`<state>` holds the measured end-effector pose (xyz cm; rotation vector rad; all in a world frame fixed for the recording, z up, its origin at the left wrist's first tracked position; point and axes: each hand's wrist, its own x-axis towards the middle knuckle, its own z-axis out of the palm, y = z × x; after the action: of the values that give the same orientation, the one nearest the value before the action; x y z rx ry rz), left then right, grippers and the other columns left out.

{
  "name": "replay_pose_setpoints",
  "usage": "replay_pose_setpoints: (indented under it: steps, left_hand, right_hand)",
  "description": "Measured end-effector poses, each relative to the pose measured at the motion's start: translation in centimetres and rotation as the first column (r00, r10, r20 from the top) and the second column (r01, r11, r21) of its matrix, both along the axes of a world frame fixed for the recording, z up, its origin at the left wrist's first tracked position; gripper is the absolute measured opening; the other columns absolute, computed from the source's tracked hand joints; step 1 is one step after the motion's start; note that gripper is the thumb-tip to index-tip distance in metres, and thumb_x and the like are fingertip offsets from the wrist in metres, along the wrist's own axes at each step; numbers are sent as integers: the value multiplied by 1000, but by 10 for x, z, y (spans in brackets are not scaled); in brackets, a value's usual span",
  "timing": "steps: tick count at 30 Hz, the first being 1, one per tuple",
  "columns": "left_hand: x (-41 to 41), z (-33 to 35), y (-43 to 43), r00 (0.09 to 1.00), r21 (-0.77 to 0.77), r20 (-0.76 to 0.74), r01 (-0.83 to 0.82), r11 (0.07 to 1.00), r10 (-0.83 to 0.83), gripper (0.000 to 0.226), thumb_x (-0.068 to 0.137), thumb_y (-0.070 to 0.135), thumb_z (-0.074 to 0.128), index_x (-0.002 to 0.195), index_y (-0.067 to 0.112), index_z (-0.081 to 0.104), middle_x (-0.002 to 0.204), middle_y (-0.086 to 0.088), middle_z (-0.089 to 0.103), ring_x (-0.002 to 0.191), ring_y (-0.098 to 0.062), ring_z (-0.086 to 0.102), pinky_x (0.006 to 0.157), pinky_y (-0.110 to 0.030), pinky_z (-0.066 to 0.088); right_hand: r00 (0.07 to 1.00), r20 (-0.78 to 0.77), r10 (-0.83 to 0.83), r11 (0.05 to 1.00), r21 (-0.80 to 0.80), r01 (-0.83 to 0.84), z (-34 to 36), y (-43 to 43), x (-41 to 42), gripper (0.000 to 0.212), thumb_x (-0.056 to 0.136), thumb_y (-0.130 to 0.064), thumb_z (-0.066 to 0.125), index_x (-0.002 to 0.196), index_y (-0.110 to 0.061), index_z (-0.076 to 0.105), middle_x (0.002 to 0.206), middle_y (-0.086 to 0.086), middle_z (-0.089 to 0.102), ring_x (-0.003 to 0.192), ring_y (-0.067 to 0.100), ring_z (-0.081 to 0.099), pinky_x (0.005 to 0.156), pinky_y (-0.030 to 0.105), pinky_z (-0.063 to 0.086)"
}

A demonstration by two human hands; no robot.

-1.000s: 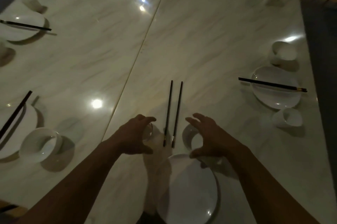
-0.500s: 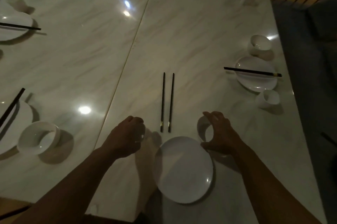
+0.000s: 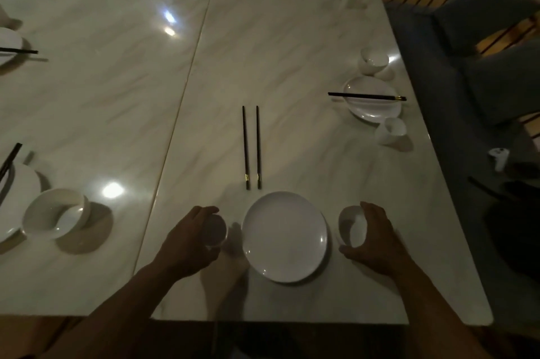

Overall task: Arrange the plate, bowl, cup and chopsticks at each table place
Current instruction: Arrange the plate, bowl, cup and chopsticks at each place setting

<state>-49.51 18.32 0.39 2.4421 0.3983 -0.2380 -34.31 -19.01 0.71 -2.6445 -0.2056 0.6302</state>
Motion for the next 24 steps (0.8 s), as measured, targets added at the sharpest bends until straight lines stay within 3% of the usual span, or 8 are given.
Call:
replay_pose_setpoints:
  steps: [7,16,24]
  left_hand:
    - [-5,-4,-9,995,-29,96,-19,999,22,87,57,24,91,131,13,49,125,-6,55,106,-24,59,83,-30,47]
    - [-11,-4,-5,994,-17,96,-58,998,59,86,59,31,90,133,17,48,126,-4,54,105,-19,56,81,-26,44]
    - [-11,-3,-6,993,-31,94,-75,997,77,89,61,29,89,137,15,45,132,-6,54,115,-22,55,92,-31,45]
  right_hand:
    - [999,-2,32,999,4,-32,-1,-5,-23,128,58,-45,91,155,-18,12,159,2,13,144,24,25,116,38,30]
    - [999,0,36,999,1,-36,0,-2,-29,129,58,-48,90,155,-20,10,160,1,10,144,25,23,116,41,31]
    - [999,4,46,998,-31,-46,4,-4,-29,140,53,-53,91,156,-28,0,162,-4,0,148,26,12,119,43,26]
